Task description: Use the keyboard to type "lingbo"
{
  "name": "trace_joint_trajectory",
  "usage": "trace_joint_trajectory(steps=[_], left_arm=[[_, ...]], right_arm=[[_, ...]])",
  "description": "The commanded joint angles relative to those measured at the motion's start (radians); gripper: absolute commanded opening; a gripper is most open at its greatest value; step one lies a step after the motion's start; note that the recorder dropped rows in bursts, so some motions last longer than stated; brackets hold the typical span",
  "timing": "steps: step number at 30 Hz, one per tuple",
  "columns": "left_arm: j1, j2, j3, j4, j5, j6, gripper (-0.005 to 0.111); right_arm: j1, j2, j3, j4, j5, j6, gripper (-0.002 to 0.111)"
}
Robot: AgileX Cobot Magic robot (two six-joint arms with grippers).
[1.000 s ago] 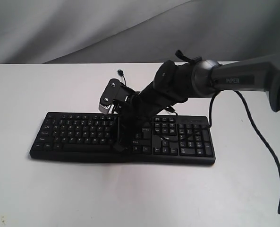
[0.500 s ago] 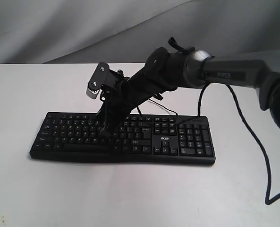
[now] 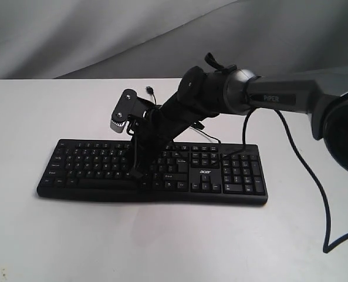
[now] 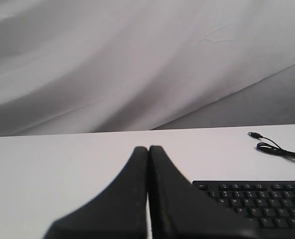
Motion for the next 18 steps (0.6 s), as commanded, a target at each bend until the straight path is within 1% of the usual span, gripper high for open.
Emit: trace_joint_trajectory(steps=[1,18], left_arm=[[-0.007,-0.005,0.005,0.0,-0.007,-0.002,0.001],[-0.007,-0.005,0.005,0.0,-0.007,-0.002,0.001]], right_arm=[[-0.001,-0.003,-0.006,-0.006,0.002,0.003,0.0],[-0.001,-0.002,-0.006,-0.016,-0.021,0.002,0.0]])
